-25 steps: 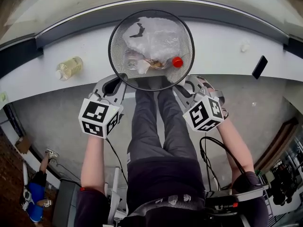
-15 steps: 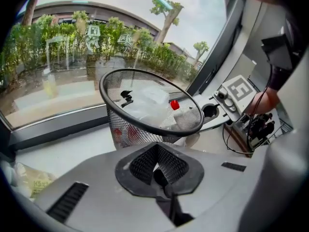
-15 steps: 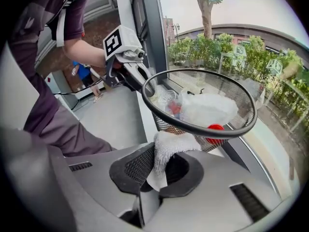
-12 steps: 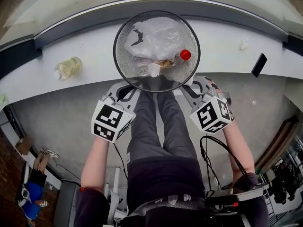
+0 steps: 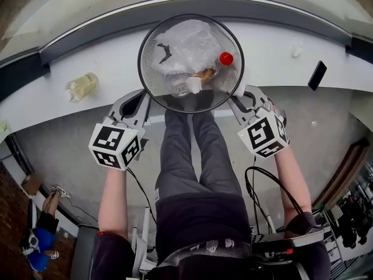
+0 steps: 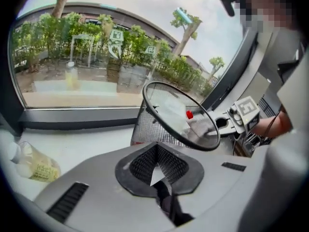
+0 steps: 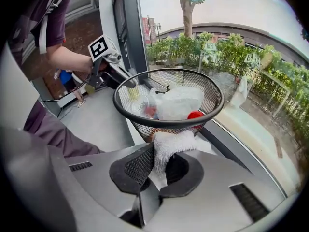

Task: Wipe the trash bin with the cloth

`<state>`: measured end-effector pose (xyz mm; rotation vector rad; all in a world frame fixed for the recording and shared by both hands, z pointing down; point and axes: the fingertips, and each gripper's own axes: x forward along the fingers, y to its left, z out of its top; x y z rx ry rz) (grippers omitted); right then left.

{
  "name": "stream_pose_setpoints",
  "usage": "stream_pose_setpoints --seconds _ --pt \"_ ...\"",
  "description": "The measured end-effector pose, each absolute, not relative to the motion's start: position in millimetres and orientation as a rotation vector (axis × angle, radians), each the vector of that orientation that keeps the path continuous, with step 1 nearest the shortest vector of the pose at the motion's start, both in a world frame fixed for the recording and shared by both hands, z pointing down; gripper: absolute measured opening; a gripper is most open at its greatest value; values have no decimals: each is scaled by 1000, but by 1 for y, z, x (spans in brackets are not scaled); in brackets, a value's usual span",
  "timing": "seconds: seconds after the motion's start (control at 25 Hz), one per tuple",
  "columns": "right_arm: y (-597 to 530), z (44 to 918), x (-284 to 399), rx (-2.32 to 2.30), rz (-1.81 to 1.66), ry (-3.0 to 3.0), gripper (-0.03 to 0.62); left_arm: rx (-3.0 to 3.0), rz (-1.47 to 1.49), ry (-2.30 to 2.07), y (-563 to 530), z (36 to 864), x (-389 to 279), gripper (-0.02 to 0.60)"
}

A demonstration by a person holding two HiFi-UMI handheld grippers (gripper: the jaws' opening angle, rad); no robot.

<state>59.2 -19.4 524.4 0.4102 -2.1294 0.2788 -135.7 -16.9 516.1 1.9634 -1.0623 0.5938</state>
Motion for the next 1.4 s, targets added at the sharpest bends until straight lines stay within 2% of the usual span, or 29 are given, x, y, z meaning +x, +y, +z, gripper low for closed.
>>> stream_pose_setpoints --seconds 0.48,0.64,0.84,1.2,1.4 --pt "34 525 13 351 470 -2212 37 2075 748 -912 -8 527 -107 -12" --pt "44 524 -16 242 542 -2265 37 2060 715 -934 -6 526 -111 -11" --pt "45 506 -31 198 674 -2306 37 2104 686 -835 -10 512 -81 -11" --pt "42 511 31 180 625 -2196 37 2159 729 -704 12 514 -43 -11" --pt "19 511 83 340 648 -2128 37 2047 730 -816 12 527 -70 -11"
